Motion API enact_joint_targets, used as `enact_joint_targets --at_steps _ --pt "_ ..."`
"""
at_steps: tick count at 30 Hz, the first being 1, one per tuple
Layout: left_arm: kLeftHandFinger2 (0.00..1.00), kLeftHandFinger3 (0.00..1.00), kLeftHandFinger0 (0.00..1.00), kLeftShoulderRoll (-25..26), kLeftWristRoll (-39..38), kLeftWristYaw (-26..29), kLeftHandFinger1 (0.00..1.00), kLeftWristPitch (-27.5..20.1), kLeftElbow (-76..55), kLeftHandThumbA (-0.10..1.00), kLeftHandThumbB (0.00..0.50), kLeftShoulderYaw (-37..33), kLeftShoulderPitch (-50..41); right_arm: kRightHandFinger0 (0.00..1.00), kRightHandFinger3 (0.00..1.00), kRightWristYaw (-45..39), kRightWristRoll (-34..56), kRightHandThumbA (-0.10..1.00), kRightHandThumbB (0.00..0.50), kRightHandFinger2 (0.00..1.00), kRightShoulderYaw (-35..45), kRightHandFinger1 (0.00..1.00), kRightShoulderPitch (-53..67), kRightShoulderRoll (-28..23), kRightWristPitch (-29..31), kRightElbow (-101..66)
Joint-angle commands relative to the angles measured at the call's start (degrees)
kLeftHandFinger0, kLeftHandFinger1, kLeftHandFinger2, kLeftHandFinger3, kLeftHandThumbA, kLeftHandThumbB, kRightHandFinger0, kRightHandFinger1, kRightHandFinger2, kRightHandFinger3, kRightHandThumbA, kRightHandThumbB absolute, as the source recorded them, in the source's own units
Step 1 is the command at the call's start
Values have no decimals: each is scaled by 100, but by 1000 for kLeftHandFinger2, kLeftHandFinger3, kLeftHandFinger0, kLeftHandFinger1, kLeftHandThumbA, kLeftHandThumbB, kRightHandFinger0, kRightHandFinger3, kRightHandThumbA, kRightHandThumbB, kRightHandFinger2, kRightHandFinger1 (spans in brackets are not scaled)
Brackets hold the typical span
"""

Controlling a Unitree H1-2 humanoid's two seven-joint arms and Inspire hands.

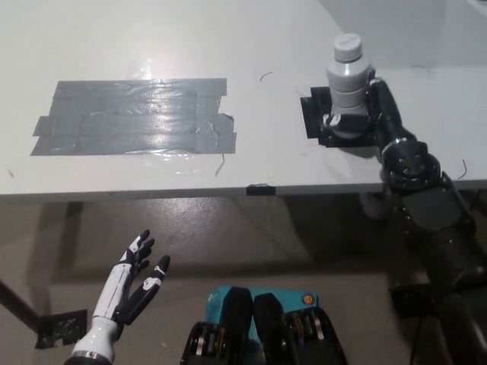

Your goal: A white bottle is kept in the middle of the desk infront of the robot and the robot picks it up with its right hand and passes it to a person

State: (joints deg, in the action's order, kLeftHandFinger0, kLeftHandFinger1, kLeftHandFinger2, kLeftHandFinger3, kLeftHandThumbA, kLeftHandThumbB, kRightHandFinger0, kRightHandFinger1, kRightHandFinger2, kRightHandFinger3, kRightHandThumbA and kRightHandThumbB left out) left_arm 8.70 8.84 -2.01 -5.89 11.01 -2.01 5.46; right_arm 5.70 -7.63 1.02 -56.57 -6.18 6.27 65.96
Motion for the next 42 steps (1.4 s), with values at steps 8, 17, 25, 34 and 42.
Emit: enact_joint_targets --at_steps 8,17,25,34,42 --pt "1000 1000 1000 45 45 85 1000 -173 -153 701 33 30 128 1 458 695 296 -99 237 574 281 299 -753 -72 454 1120" --pt "1000 1000 1000 65 54 77 1000 -156 -154 700 28 31 154 32 735 859 351 -100 187 774 332 455 -823 -38 909 967" --pt "1000 1000 1000 91 48 45 1000 -95 -185 685 23 32 219 83 738 839 351 -100 175 776 290 481 -793 -12 1113 457" --pt "1000 1000 1000 142 58 26 1000 -79 -146 672 24 38 318 58 849 69 129 -100 143 820 -280 486 171 256 358 -2525" --pt "1000 1000 1000 106 71 56 1000 -82 -113 630 28 30 254 75 820 -190 -78 -100 149 827 -852 488 610 516 -201 -3862"
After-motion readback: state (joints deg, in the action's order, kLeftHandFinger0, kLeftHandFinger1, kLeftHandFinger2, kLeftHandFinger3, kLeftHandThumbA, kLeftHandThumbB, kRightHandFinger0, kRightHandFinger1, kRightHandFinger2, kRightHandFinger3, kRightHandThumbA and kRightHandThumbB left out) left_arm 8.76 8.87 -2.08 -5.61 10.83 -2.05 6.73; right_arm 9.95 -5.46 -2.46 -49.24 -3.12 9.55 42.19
